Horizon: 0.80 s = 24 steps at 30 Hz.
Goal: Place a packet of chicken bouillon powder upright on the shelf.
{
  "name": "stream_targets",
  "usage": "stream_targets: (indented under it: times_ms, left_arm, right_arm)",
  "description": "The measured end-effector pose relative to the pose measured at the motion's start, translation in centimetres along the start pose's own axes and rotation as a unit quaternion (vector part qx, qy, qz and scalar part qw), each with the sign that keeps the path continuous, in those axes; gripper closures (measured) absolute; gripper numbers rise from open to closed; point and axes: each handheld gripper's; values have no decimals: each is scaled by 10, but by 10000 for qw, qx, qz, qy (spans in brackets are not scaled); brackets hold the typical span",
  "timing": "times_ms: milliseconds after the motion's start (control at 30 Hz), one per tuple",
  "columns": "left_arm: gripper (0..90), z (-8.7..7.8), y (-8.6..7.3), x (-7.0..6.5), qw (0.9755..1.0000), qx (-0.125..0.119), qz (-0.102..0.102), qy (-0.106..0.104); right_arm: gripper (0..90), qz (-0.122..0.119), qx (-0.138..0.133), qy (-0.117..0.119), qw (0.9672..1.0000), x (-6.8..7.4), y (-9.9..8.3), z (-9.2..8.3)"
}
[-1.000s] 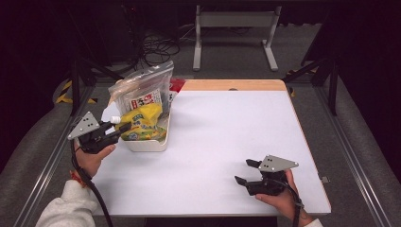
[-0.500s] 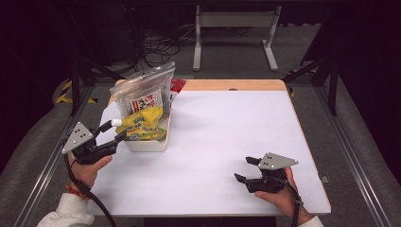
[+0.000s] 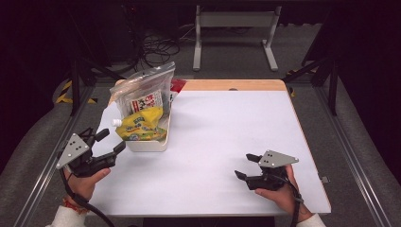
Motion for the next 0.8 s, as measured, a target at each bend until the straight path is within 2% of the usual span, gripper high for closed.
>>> stream_targets:
  times_ms: [267,367,433,533,567,800]
  left_arm:
    - [209,0,4,-18,9996,-130,3,-236]
    - [181,2,5,-26,9994,-87,115,-310]
    - [152,5,6,-30,9991,-130,64,-408]
    - [139,10,6,-36,9986,2,168,-492]
    - [136,11,6,-39,9986,19,122,-514]
    - [123,18,7,-52,9969,65,262,-744]
  right_arm:
    - [270,39,-91,-78,9999,-2,2,-5]
    - [267,-7,-76,-103,9999,-1,2,-6]
    - [266,-27,-89,-122,9999,-2,3,-7]
    - [259,-27,-94,-158,9998,-2,3,-8]
    - [256,-39,-88,-177,9998,-2,3,-9]
    - [239,-120,-63,-230,9996,0,3,-11]
Point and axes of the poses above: each handheld gripper's, and its own axes: z roughly forward along the jaws, y roughly out of its top, x roughly to its left, and after that the axes turned 12 degrees about z, right-handed
